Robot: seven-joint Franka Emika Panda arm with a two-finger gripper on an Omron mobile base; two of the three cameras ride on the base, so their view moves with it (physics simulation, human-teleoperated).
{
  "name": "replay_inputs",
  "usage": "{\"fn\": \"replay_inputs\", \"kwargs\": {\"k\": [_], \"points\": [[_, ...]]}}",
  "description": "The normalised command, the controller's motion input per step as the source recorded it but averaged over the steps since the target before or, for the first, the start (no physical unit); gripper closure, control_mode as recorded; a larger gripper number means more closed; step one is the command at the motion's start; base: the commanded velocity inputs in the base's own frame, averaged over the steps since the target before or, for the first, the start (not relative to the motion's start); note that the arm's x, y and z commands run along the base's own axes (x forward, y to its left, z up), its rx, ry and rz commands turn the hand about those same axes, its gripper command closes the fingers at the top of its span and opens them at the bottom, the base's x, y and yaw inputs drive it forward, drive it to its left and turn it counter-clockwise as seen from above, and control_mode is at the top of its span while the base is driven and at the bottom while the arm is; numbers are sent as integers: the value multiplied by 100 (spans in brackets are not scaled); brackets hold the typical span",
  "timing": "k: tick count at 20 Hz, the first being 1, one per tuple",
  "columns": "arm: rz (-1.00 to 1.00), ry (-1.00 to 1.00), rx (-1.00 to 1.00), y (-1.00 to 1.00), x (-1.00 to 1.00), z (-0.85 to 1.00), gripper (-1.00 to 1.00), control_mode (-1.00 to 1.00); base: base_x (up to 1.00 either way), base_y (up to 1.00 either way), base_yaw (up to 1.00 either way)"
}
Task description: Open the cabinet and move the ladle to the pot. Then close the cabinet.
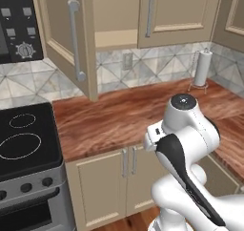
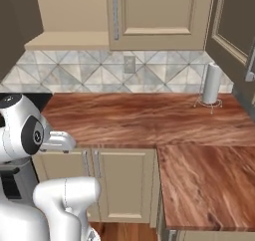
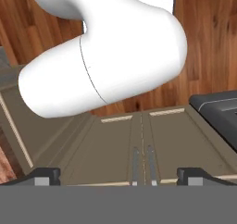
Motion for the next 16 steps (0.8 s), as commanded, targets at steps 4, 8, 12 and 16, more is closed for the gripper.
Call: {"fn": "replay_inputs", "kwargs": {"k": [4,8,12,16], "points": [[0,0,0,0,0,0,-100,100,43,-1,0],[0,0,0,0,0,0,-100,100,47,-1,0],[0,0,0,0,0,0,-100,100,42,-2,0],[0,0,0,0,0,0,-100,100,35,0,0]]}}
